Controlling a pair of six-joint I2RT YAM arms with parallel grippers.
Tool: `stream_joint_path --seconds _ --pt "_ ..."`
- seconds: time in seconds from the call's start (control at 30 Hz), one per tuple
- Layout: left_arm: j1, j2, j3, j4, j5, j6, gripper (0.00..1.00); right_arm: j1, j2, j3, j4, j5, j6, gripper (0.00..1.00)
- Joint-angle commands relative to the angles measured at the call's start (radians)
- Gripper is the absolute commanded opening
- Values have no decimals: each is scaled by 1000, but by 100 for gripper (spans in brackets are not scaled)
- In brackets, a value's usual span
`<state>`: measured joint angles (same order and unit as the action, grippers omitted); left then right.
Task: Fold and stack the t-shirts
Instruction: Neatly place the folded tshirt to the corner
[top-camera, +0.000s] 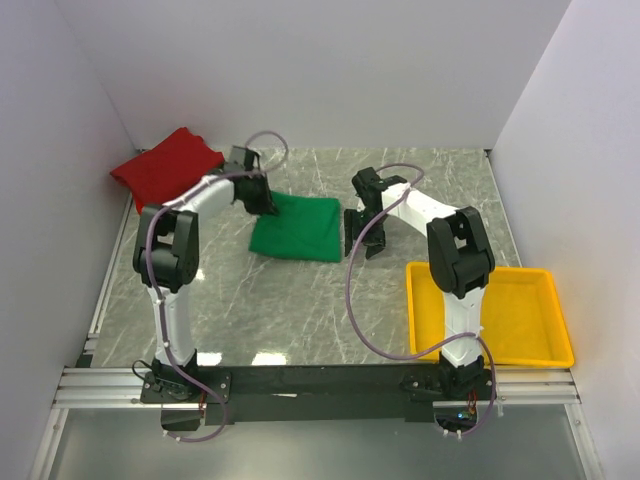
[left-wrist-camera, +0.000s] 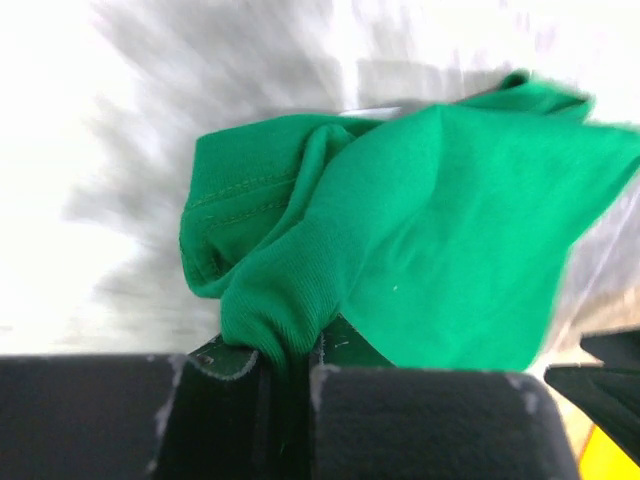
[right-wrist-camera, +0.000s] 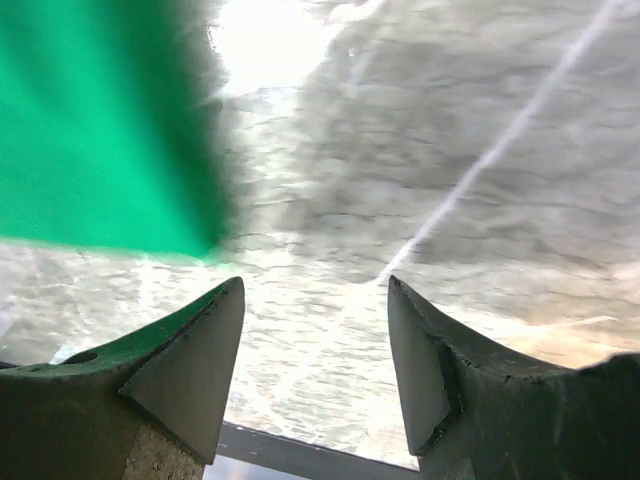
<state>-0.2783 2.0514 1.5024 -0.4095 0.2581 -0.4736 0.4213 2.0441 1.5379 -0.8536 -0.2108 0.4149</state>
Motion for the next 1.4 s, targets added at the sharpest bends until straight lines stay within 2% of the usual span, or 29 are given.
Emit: stream_joint_path --seconds 0.0,0.2,0.47,0.9,1.23,1.37 --pt "56 15 168 -176 -52 122 0 -22 -53 39 -48 59 -34 66" --pt "114 96 427 -336 -100 211 0 -35 -22 79 -56 44 -47 66" --pt "183 205 734 -408 -73 280 0 -55 34 157 -82 24 -68 66" --pt "269 171 844 -244 147 273 0 -87 97 218 -102 -15 -80 66" --pt "369 119 886 -49 354 80 0 -92 113 220 -104 -33 -82 66" --pt "413 92 881 -3 365 21 0 -92 111 215 -98 -44 -82 66"
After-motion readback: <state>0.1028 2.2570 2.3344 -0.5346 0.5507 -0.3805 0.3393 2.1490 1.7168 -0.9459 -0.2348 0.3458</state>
